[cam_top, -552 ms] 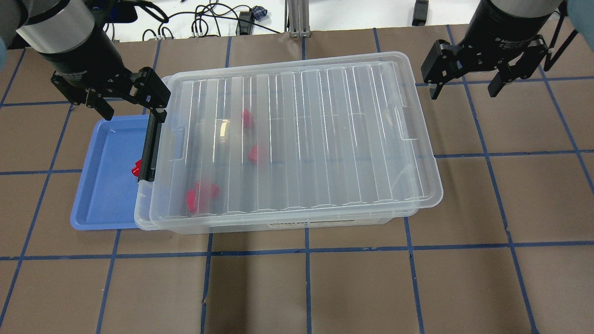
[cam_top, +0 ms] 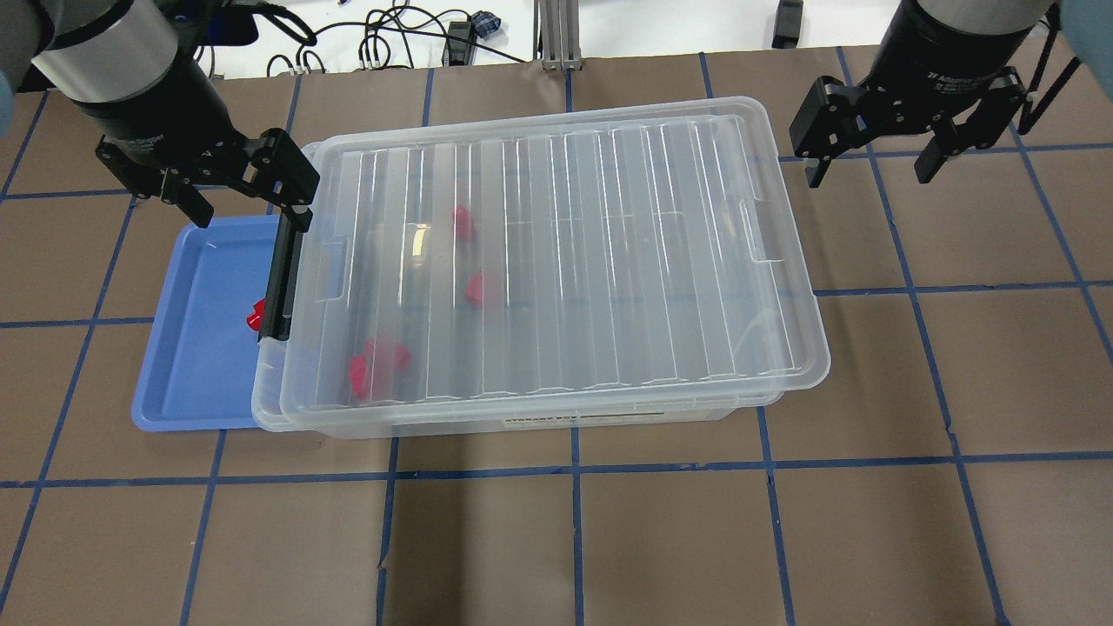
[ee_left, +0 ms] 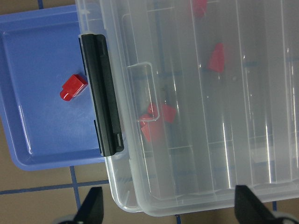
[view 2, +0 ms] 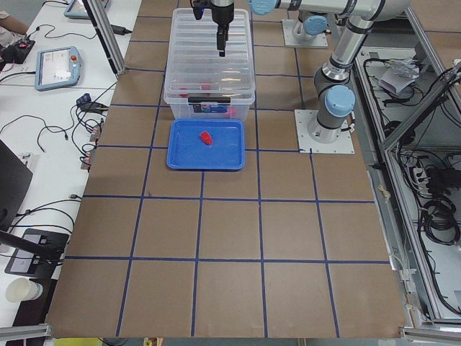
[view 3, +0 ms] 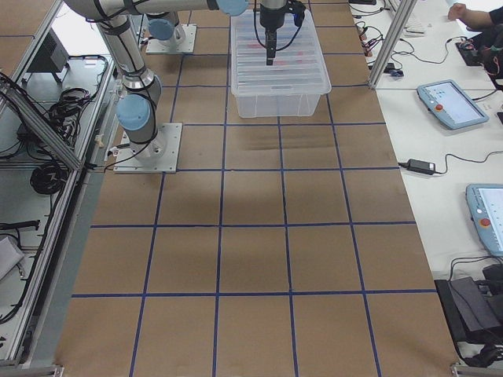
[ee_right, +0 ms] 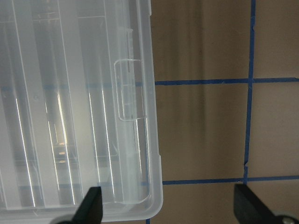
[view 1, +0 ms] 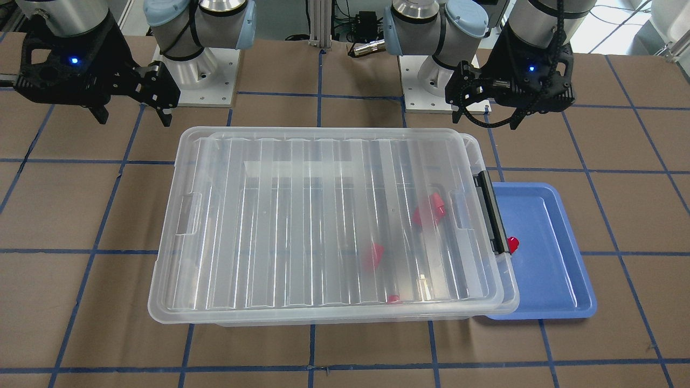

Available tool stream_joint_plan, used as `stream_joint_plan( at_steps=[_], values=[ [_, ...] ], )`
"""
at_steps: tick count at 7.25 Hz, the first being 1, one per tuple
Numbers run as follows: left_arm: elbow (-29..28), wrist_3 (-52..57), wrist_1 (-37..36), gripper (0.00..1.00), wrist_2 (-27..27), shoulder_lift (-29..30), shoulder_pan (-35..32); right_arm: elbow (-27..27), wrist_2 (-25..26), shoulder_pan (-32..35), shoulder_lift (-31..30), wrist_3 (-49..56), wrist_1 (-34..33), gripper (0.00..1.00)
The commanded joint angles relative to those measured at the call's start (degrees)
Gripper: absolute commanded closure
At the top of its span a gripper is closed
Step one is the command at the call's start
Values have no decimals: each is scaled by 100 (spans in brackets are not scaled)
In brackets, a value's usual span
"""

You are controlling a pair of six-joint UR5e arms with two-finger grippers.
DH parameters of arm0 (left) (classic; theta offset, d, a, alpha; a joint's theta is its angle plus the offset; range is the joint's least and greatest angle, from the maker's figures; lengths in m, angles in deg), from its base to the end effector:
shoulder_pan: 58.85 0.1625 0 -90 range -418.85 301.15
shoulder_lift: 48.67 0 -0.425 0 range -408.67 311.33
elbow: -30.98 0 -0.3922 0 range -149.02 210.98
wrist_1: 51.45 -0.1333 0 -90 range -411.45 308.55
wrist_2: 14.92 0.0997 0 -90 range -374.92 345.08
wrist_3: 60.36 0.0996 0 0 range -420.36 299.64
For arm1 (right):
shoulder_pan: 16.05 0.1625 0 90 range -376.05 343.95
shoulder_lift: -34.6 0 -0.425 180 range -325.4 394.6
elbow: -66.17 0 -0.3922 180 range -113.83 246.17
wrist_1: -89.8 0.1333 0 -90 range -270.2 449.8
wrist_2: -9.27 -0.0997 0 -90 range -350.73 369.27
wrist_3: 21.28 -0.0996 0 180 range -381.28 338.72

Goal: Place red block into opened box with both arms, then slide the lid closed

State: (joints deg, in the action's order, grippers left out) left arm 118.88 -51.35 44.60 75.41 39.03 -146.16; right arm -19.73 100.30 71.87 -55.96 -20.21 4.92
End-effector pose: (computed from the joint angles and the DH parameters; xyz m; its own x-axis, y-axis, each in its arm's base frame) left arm -0.1105 -0.4765 0.5148 -0.9939 0.1102 -0.0012 0.1101 0.9935 0.0293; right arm 0.1138 -0.4901 0.5190 -0.9997 0.0175 0.0178 0.0176 0.9998 0.0084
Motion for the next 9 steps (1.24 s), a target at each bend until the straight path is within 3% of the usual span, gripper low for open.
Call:
stream_joint_plan(
  at_steps=[1, 3, 5, 7, 9],
  values=[
    [-36, 562, -50, 0, 19, 45, 134, -67, 2, 6, 152, 59, -19, 0],
    [86, 2123, -130, 0, 20, 168, 956, -76, 54, 6, 634, 68, -132, 0],
    [305, 3819, -689, 0, 37, 624, 1644, -85, 98, 6, 1135, 24, -1077, 0],
    [604, 3959, -1566, 0, -33, 1203, 1945, -85, 72, -3, 1513, -29, -1118, 0],
    [798, 3916, -1747, 0, -59, 1608, 2242, -85, 98, -12, 1690, -2, -1205, 0]
  ],
)
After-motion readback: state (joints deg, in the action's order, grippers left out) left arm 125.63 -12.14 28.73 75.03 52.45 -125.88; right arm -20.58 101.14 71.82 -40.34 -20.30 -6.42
